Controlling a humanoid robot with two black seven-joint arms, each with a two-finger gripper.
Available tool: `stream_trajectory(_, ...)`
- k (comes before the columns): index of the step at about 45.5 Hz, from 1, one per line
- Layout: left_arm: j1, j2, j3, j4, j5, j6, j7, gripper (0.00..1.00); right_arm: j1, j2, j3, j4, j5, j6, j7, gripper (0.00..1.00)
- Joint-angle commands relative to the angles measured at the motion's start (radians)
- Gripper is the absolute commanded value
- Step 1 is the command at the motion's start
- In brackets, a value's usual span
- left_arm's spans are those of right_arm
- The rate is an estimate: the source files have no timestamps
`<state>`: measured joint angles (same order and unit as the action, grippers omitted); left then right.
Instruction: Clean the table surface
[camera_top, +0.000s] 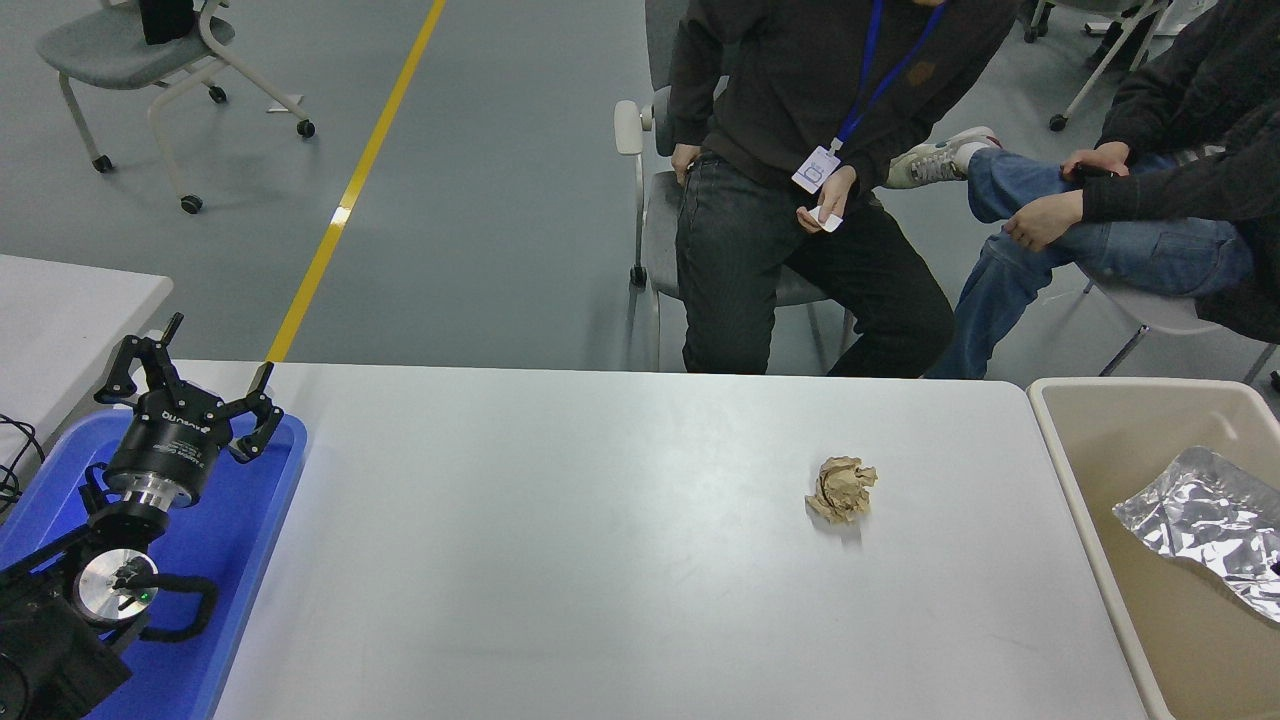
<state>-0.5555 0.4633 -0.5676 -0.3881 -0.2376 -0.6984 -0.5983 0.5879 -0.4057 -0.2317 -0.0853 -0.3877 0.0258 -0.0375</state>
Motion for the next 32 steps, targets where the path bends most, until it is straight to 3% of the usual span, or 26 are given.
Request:
stream_trajectory(1,0.000,0.000,0.000,0.000,0.001,0.000,0.000,1.00,0.001,0.002,0.000,-0.002,0.003,-0.001,-0.002,0.00)
stream_trajectory(3,0.000,0.000,0.000,0.000,0.000,0.000,0.000,1.00,0.003,-0.001,0.000,-0.002,0.004,0.002,0.001,0.00)
stream_trajectory(4,0.000,0.000,0.000,0.000,0.000,0.000,0.000,1.00,0.004,-0.002,0.000,-0.002,0.006,0.002,0.004,0.22)
stream_trajectory(5,0.000,0.000,0.000,0.000,0.001,0.000,0.000,1.00,0.004,-0.005,0.000,-0.002,0.009,-0.001,0.007,0.52)
stream_trajectory(6,-0.001,0.000,0.000,0.000,0.001,0.000,0.000,1.00,0.004,-0.007,-0.001,-0.004,0.010,-0.003,0.008,0.76)
stream_trajectory(7,0.000,0.001,0.000,0.000,0.000,-0.001,0.000,1.00,0.006,-0.009,-0.001,-0.002,0.010,-0.003,0.008,0.81)
stream_trajectory(12,0.000,0.000,0.002,0.000,0.000,0.000,0.000,1.00,0.010,-0.012,0.000,-0.004,0.010,-0.003,0.008,0.93)
stream_trajectory(32,0.000,0.000,0.000,0.000,0.000,-0.001,0.000,1.00,0.012,-0.012,0.000,-0.004,0.010,-0.003,0.007,0.94)
